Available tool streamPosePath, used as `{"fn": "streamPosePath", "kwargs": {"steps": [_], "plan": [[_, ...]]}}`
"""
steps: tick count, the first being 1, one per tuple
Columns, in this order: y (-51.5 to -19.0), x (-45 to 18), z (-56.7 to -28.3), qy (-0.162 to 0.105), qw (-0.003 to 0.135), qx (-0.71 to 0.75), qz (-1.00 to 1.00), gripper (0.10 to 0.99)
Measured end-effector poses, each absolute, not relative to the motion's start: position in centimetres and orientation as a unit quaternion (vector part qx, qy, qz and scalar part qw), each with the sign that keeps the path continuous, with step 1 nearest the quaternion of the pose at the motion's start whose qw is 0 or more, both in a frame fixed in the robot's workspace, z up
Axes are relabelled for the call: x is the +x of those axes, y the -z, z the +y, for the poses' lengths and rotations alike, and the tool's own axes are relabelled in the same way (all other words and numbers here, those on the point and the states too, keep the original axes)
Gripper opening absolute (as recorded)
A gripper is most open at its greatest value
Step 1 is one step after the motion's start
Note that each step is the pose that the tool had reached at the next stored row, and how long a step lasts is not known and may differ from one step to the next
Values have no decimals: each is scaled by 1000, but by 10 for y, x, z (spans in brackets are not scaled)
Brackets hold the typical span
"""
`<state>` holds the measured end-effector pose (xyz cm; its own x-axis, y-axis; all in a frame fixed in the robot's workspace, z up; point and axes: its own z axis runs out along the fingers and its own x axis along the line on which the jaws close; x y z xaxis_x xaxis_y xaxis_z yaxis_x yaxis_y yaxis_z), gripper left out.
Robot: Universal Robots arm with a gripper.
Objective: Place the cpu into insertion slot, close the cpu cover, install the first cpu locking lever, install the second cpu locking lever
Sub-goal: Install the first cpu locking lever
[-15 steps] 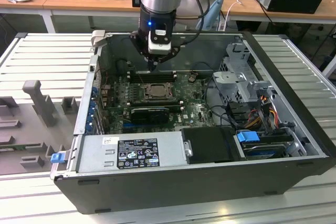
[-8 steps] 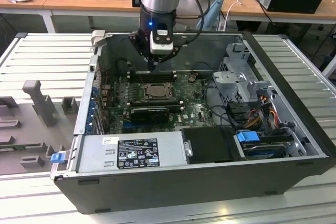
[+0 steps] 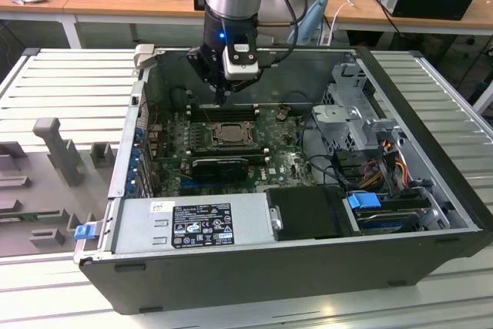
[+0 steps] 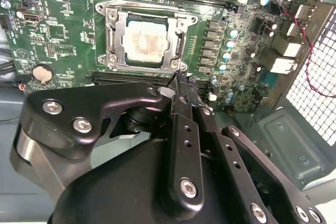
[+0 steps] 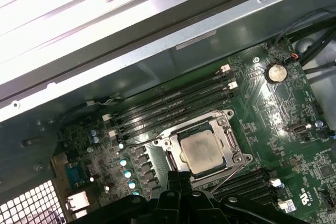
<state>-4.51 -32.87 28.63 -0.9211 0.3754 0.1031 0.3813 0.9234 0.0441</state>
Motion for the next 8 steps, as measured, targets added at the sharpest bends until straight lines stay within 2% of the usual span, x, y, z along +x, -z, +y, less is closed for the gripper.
{"fn": "streamPosePath", "kwargs": {"steps": [8], "plan": [[-286,-46,-329,29,48,-150,-987,106]]}}
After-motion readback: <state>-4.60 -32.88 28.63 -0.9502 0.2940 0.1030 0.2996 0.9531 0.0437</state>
